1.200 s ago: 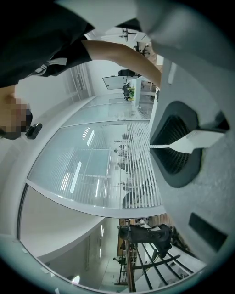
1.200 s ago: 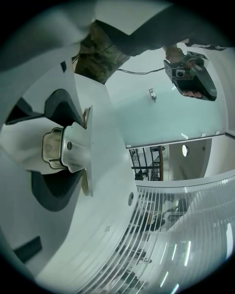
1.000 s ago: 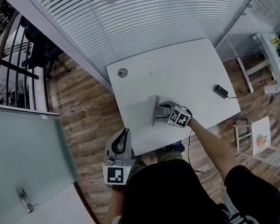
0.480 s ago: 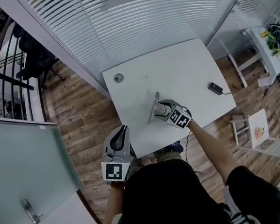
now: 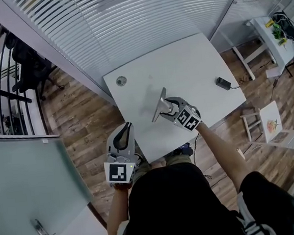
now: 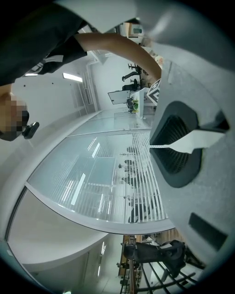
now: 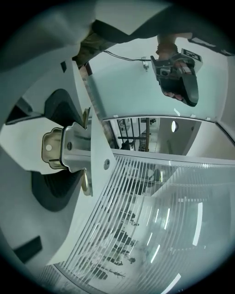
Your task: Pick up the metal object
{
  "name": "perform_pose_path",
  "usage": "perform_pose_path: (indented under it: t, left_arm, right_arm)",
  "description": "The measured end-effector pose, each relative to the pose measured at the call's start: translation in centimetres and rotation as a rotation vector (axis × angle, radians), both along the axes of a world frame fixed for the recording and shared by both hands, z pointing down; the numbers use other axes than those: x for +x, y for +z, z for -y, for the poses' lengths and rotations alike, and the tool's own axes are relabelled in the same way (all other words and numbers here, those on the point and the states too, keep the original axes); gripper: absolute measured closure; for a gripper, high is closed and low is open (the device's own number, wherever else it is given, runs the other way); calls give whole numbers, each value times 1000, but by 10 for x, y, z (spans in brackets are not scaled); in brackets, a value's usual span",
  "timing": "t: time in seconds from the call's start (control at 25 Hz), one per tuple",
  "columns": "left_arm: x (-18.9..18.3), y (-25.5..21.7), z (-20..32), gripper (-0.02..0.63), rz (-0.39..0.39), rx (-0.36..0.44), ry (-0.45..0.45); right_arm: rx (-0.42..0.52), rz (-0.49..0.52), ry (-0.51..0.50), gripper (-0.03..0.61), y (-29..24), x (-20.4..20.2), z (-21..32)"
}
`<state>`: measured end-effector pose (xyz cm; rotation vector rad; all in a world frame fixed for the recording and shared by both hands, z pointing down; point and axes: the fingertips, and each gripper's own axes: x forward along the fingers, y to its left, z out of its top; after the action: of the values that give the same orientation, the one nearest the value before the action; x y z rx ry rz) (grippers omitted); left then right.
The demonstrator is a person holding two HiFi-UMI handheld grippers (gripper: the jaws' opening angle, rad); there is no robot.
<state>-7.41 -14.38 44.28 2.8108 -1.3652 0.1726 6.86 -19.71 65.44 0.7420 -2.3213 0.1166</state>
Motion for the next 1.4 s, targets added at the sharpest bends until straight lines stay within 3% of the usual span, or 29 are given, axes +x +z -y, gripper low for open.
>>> perform_pose_path:
  t: [0.72, 1.4]
  left_arm:
    - [19, -19, 31, 581, 21, 75, 213]
    - [25, -40, 33, 581, -25, 121, 303]
  right_arm:
    - [197, 23, 229, 290, -97, 3, 8]
    - [327, 61, 403, 290, -163, -2, -24]
